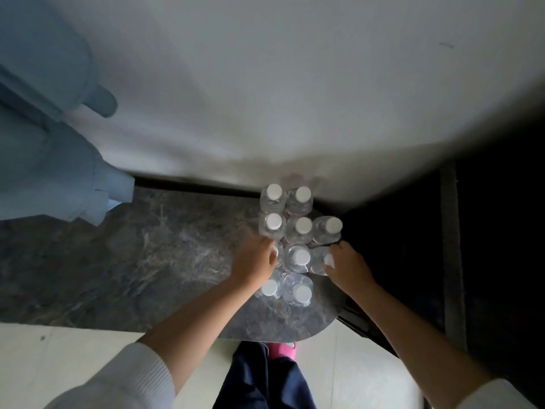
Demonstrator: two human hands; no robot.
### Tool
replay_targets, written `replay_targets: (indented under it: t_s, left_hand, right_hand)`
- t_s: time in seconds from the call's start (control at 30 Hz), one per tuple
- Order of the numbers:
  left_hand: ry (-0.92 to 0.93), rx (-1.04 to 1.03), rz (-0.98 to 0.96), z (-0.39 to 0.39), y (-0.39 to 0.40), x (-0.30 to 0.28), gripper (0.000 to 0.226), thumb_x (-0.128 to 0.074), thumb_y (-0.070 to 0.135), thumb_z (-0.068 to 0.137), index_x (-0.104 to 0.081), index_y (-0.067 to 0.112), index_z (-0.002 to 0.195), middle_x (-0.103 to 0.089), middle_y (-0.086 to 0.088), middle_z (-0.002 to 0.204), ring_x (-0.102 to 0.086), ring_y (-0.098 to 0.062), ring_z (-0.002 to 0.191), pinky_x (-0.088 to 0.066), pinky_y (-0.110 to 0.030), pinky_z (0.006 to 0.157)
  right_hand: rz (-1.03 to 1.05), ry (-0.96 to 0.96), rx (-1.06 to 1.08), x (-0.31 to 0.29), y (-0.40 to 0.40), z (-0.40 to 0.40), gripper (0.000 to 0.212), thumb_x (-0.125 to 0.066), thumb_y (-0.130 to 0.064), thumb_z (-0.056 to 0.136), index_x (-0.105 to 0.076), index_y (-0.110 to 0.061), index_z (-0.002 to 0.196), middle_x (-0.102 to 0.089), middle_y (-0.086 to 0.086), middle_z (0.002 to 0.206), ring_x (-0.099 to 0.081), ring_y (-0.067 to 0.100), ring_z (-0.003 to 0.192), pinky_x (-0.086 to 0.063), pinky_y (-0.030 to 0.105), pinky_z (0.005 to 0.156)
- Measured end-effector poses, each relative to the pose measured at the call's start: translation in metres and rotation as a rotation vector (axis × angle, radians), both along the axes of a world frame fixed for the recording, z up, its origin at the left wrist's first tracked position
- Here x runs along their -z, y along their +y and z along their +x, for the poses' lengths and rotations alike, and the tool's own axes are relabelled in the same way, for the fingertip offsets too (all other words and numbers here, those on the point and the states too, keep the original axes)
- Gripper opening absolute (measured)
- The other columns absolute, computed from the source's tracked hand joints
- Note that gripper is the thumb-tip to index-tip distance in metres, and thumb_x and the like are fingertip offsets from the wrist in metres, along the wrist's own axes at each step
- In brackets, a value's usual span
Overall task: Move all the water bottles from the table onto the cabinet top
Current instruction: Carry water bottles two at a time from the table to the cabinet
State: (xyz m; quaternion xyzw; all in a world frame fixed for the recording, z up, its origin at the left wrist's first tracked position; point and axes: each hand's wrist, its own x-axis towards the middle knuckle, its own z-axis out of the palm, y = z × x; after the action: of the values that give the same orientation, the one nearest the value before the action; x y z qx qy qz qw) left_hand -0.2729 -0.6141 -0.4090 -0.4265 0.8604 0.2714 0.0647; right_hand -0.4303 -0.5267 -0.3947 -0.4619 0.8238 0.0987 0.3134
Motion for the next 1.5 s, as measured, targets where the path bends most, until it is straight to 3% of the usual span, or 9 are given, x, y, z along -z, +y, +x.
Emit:
replay_targets:
  t_s: [0.2, 0.3, 0.4, 0.6, 1.13, 1.23, 1.4, 1.47, 1.5]
  left_hand:
    - [-0.068, 0.037, 0.083, -0.001, -0.002, 0.003, 0.042, -0.037, 0.027, 0.100, -0.041, 0.013, 0.139, -0.054, -0.005, 0.134, -0.051, -0.020, 0.122, -0.040, -0.027, 0.099]
    - [-0.102, 0.040, 0.088, 0.000, -0.002, 0.005, 0.043, -0.037, 0.031, 0.099, -0.041, 0.015, 0.139, -0.054, -0.005, 0.134, -0.052, -0.020, 0.122, -0.041, -0.028, 0.098]
    - [-0.114, 0.040, 0.096, -0.001, -0.003, 0.006, 0.044, -0.038, 0.032, 0.099, -0.040, 0.016, 0.140, -0.055, -0.005, 0.134, -0.052, -0.020, 0.122, -0.043, -0.029, 0.099]
    - [-0.125, 0.053, 0.104, -0.001, -0.005, 0.008, 0.045, -0.038, 0.034, 0.099, -0.041, 0.015, 0.140, -0.055, -0.005, 0.134, -0.052, -0.020, 0.122, -0.043, -0.029, 0.101]
    - [-0.159, 0.005, 0.150, 0.004, -0.005, -0.005, 0.042, -0.040, 0.032, 0.098, -0.042, 0.012, 0.135, -0.056, -0.009, 0.130, -0.055, -0.023, 0.119, -0.047, -0.033, 0.098]
    - [-0.194, -0.158, 0.076, 0.015, -0.009, -0.021, 0.034, -0.040, 0.028, 0.098, -0.050, 0.009, 0.124, -0.060, -0.009, 0.121, -0.059, -0.023, 0.111, -0.050, -0.032, 0.090]
    - [-0.259, -0.318, -0.013, 0.051, -0.014, -0.052, 0.034, -0.040, 0.022, 0.096, -0.054, 0.008, 0.125, -0.056, -0.010, 0.127, -0.054, -0.025, 0.119, -0.046, -0.035, 0.097]
    - [-0.261, -0.412, -0.057, 0.079, -0.001, -0.067, 0.033, -0.042, 0.022, 0.096, -0.055, 0.009, 0.123, -0.057, -0.010, 0.126, -0.054, -0.025, 0.119, -0.046, -0.035, 0.096]
    - [-0.256, -0.452, -0.072, 0.091, 0.005, -0.073, 0.032, -0.043, 0.022, 0.095, -0.056, 0.009, 0.122, -0.057, -0.010, 0.126, -0.054, -0.025, 0.119, -0.046, -0.035, 0.096]
  right_hand:
    - [0.029, -0.003, -0.047, -0.003, 0.000, -0.001, 0.039, -0.050, -0.024, 0.093, -0.046, -0.007, 0.127, -0.043, 0.012, 0.135, -0.051, 0.029, 0.122, -0.042, 0.031, 0.098]
    - [-0.046, 0.021, 0.023, -0.009, -0.010, -0.007, 0.046, -0.050, -0.037, 0.093, -0.048, -0.006, 0.127, -0.047, 0.013, 0.132, -0.048, 0.029, 0.122, -0.041, 0.033, 0.097]
    - [-0.136, 0.072, 0.025, -0.010, -0.032, -0.020, 0.048, -0.050, -0.024, 0.093, -0.040, -0.012, 0.138, -0.039, 0.014, 0.138, -0.040, 0.033, 0.124, -0.036, 0.034, 0.103]
    - [-0.031, 0.031, -0.049, 0.002, -0.050, -0.027, 0.036, -0.042, -0.009, 0.094, -0.055, -0.012, 0.126, -0.048, 0.020, 0.123, -0.052, 0.038, 0.114, -0.045, 0.038, 0.097]
    - [-0.007, 0.012, 0.030, 0.000, -0.046, -0.023, 0.036, -0.050, -0.018, 0.091, -0.049, -0.004, 0.125, -0.050, 0.022, 0.124, -0.052, 0.037, 0.116, -0.044, 0.034, 0.094]
    - [-0.034, 0.092, -0.068, -0.013, -0.042, -0.012, 0.033, -0.046, -0.016, 0.092, -0.049, -0.004, 0.122, -0.046, 0.018, 0.128, -0.047, 0.035, 0.120, -0.044, 0.036, 0.097]
    - [-0.175, 0.082, -0.296, -0.036, -0.047, 0.025, 0.035, -0.043, -0.010, 0.092, -0.051, -0.005, 0.125, -0.046, 0.012, 0.136, -0.041, 0.029, 0.128, -0.041, 0.038, 0.105]
    - [-0.269, 0.035, -0.466, -0.046, -0.052, 0.057, 0.031, -0.049, -0.008, 0.088, -0.058, -0.001, 0.118, -0.055, 0.017, 0.127, -0.051, 0.031, 0.120, -0.047, 0.038, 0.099]
    - [-0.339, 0.025, -0.549, -0.051, -0.056, 0.072, 0.024, -0.058, -0.005, 0.082, -0.064, 0.002, 0.104, -0.062, 0.020, 0.113, -0.060, 0.034, 0.108, -0.053, 0.037, 0.088]
